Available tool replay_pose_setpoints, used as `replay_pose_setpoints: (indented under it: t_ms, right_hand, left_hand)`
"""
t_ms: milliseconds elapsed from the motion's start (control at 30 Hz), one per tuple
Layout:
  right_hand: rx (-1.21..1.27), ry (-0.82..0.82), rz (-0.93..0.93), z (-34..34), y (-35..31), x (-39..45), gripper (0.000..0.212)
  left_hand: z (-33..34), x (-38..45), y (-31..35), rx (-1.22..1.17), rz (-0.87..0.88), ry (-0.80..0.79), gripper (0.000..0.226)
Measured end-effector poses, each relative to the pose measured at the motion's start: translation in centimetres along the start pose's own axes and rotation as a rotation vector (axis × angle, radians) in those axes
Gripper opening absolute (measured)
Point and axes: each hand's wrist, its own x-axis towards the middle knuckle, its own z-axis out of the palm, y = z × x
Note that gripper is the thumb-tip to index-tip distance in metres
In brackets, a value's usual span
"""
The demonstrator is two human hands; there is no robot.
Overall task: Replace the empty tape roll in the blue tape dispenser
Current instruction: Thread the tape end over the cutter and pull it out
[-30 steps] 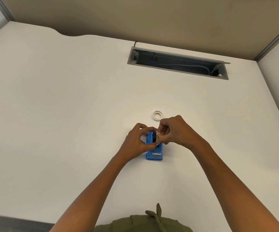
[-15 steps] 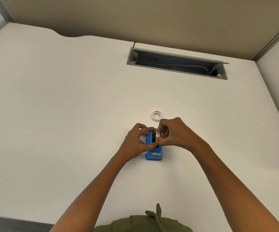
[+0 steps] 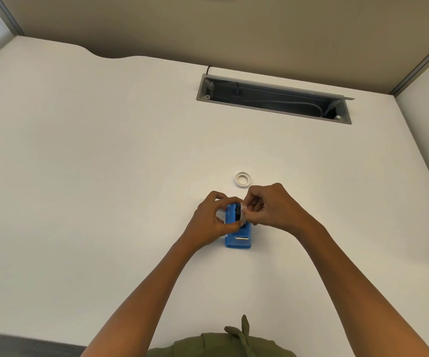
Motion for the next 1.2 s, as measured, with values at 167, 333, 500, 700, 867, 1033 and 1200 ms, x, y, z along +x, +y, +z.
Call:
replay_pose_setpoints:
  t_ms: [167, 333, 500, 700, 867, 1033, 1200]
  right_hand:
    - [-0.147, -0.033, -0.018, 0.33, -0.49, -0.11, 0.020]
    - [-0.116, -0.015, 0.049, 0.57, -0.94, 0.25, 0.022]
    - [-0.055, -0.016, 0.062, 0.52, -0.68, 0.38, 0.019]
    - [0.036, -0.017, 0.057, 0.28, -0.34, 0.09, 0.015]
    - [-0.052, -0.023, 0.034, 0.12, -0.55, -0.16, 0.018]
    - [-0.081, -0.026, 0.049, 0.31, -0.85, 0.29, 0.017]
    - [-0.043, -0.023, 0.061, 0.28, -0.86, 0.49, 0.013]
  left_hand:
    - [-0.09, 0.05, 0.00, 0.010, -0.001, -0.004, 0.051]
    - [-0.01, 0.08, -0.01, 0.016, 0.000, 0.001, 0.052]
    - [0.04, 0.07, -0.14, 0.009, 0.002, 0.005, 0.052]
    - [0.03, 0.11, -0.13, 0.008, 0.006, 0.004, 0.051]
    - [-0.07, 0.07, -0.11, 0.004, 0.009, 0.005, 0.050]
    - [-0.05, 0.03, -0.05, 0.003, 0.005, 0.002, 0.051]
    - [-0.06, 0.07, -0.08, 0.004, 0.006, 0.000, 0.051]
